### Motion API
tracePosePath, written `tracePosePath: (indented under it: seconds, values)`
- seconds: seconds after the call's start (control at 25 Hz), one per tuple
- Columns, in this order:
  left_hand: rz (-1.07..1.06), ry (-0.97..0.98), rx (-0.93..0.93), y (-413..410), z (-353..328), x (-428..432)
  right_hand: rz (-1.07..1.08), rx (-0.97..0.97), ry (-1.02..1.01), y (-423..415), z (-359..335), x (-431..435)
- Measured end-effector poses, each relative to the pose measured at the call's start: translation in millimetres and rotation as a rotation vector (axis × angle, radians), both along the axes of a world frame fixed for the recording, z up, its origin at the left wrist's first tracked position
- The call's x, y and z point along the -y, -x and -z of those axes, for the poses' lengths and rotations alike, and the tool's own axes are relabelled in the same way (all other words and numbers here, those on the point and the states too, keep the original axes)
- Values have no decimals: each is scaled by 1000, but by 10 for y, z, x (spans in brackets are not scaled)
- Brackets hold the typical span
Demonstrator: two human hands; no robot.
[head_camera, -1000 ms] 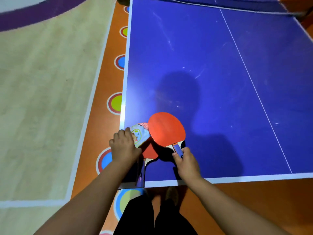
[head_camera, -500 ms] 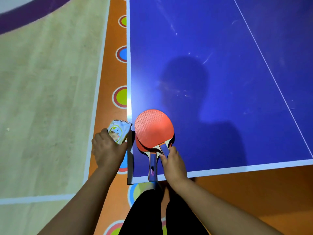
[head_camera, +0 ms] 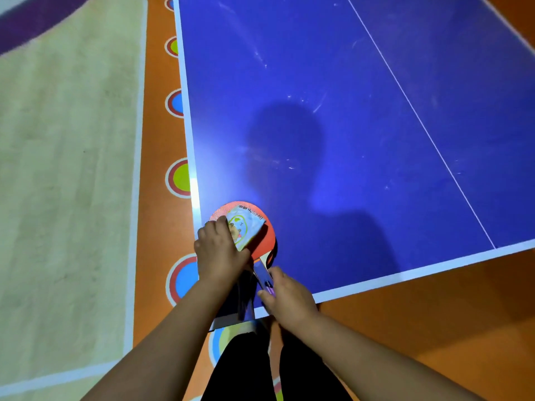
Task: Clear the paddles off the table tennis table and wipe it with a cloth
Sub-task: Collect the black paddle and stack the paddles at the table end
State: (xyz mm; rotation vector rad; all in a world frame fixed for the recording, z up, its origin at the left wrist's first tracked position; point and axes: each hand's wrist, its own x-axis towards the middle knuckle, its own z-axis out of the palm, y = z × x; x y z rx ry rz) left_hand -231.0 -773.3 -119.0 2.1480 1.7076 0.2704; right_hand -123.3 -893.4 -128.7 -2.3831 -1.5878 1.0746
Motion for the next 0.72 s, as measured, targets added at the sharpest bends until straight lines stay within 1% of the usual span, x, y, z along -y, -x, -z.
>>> tracePosePath:
  seconds: [0.12,0.2,0.32,0.4,0.48,0.64,0.72]
  values:
    - [48,-2,-3,-6,37,33,-72,-7,28,-27,-53,13]
    - [94,16,-53,7,19,58,-88,-24,34,-40,-90,21]
    - [167,-22,-121,11,-59,55,-9,-32,23,-124,-156,34]
    - [216,-81,-111,-84,-168,51,48,-19,4,-264,-242,51]
    - [279,-118,-76,-284,-304,78,83,24,-45,-473,-359,80]
    - [486,-49,-4,-848,-590,253,163,119,-120,-1063,-668,234]
    - [619,-63,-21,-1175,-698,403,160,211,-119,-1426,-813,400]
